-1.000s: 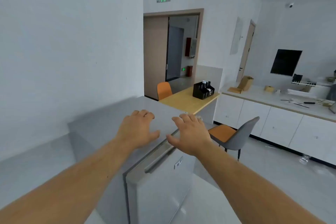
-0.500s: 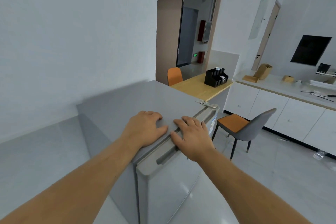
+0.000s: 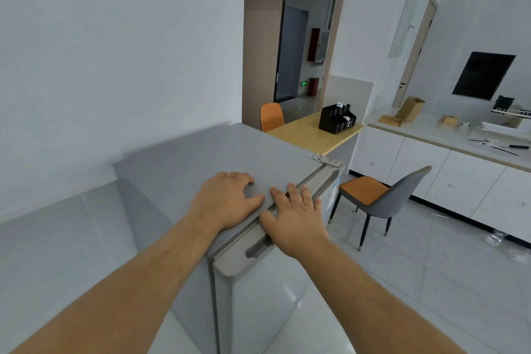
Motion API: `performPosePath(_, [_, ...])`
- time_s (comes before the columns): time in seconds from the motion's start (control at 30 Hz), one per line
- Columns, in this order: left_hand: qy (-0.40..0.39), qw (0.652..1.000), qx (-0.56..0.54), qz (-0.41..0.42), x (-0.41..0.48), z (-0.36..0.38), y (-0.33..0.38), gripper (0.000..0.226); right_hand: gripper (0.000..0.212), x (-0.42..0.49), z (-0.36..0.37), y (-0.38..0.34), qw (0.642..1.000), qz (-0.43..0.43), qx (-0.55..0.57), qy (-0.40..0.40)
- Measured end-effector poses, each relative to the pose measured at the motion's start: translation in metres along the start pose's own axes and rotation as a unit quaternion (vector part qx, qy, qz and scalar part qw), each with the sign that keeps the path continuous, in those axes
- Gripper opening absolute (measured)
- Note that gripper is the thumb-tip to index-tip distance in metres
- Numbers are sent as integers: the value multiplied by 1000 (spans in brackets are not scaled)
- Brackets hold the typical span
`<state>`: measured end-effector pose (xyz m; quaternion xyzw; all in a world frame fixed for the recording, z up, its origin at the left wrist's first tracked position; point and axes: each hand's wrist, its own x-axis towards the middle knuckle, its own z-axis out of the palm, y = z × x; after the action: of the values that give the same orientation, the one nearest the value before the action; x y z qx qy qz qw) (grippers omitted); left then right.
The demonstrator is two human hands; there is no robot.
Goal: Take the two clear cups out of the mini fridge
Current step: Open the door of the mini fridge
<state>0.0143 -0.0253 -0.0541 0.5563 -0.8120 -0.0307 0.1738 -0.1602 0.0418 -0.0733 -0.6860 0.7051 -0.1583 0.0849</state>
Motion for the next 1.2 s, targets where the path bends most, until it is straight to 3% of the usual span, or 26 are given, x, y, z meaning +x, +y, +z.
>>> performPosePath(0.5, [-9, 1000, 3, 9, 0, -1, 3, 64, 86, -23, -23, 6, 997, 62, 28, -38])
performPosePath(0.73, [-19, 1000, 0, 9, -1, -2, 3, 63, 101, -27, -41, -15, 976, 199, -3, -84])
performPosePath(0.9, [-17, 1000, -1, 9, -2, -3, 4, 63, 73, -38, -49, 0, 976, 176, -92, -91])
performPosePath(1.1, [-22, 1000, -10, 5, -4, -2, 2, 64, 42, -61, -57, 25, 983, 185, -5, -15])
performPosePath(1.2, [-27, 1000, -11, 2, -5, -4, 4, 64, 38, -69, -64, 38, 982, 180, -51, -37])
